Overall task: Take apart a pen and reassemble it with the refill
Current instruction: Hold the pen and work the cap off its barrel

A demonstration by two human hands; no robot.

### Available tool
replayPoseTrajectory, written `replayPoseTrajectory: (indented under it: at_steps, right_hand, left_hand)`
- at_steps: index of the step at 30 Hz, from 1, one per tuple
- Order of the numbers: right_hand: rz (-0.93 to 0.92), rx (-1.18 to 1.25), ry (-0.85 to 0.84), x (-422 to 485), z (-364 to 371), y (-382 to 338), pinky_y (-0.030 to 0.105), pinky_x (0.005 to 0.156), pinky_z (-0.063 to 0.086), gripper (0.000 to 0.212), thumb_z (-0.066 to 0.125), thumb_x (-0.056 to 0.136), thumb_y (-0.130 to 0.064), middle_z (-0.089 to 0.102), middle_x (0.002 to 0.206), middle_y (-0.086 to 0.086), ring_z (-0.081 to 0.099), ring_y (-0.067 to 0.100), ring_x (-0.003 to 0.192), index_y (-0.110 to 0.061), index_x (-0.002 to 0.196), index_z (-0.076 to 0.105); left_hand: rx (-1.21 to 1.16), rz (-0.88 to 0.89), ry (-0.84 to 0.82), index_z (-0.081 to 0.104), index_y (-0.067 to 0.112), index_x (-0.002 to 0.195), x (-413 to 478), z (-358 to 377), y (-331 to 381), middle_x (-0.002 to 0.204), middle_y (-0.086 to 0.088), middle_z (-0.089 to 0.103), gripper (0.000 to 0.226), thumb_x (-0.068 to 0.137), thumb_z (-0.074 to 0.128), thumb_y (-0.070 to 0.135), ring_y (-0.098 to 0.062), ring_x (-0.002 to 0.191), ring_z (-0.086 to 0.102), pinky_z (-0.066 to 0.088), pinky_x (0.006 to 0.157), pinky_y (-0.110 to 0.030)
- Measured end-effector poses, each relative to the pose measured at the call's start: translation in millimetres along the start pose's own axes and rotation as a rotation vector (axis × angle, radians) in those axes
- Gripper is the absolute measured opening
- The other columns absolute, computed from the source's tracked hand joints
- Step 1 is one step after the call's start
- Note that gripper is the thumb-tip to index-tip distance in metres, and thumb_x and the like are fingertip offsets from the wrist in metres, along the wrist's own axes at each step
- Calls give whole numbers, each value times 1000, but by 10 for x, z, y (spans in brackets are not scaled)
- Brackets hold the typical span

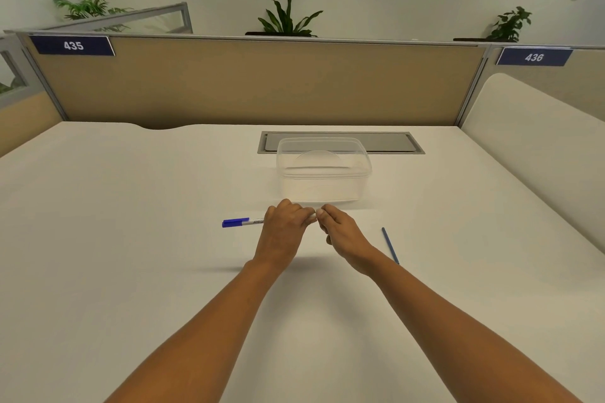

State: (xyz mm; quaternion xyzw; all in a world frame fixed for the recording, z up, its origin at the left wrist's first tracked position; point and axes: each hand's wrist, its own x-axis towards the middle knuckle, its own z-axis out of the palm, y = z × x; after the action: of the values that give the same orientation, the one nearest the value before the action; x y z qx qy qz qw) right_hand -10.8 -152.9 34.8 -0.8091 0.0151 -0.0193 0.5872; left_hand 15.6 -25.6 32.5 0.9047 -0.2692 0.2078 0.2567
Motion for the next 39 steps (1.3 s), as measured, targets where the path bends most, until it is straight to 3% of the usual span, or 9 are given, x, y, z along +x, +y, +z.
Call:
replayPoseTrajectory:
  at_steps: [9,14,19,23,31,39]
  right_hand:
    - [29,36,23,21,10,-20,22,58,32,30,35,98,-28,41,67,-2,36,12,62,-10,82,51]
    - [-2,-97,13,5,13,-27,21,57,32,35,33,99,-28,45,64,-3,39,11,59,-17,68,45]
    - [-62,-228,-25,-4,28,-39,17,58,34,23,32,99,-23,52,76,4,43,6,62,-10,87,45]
    - [-81,-220,1,-18,56,-22,12,54,35,19,34,99,-24,51,76,3,42,5,62,-11,88,43]
    - [-65,-150,-42,-27,-25,-41,24,62,34,32,36,98,-22,46,66,-3,39,11,61,-24,65,40]
    - [-42,-72,-47,-40,-49,-31,23,61,31,34,37,98,-24,42,65,-2,36,14,63,-21,65,40]
  left_hand:
    - [7,30,33,67,7,89,7,-7,2,75,-15,70,16,86,55,18,-33,78,58,40,65,-42]
    - [19,14,-7,66,9,92,-17,25,-57,78,-14,69,20,89,52,23,-31,82,55,38,69,-41]
    - [24,-24,-28,65,14,92,-20,32,-93,78,-10,67,24,91,46,29,-27,84,52,35,71,-36]
    - [43,-37,-48,64,14,91,3,20,-95,79,-10,67,27,93,43,30,-27,85,52,37,73,-38]
    - [22,-47,-55,64,12,96,-19,19,-50,82,-12,68,28,93,43,30,-29,87,52,37,74,-39]
    - [-7,-22,-26,65,8,97,-14,2,-17,83,-15,69,25,91,48,25,-31,86,54,37,72,-40]
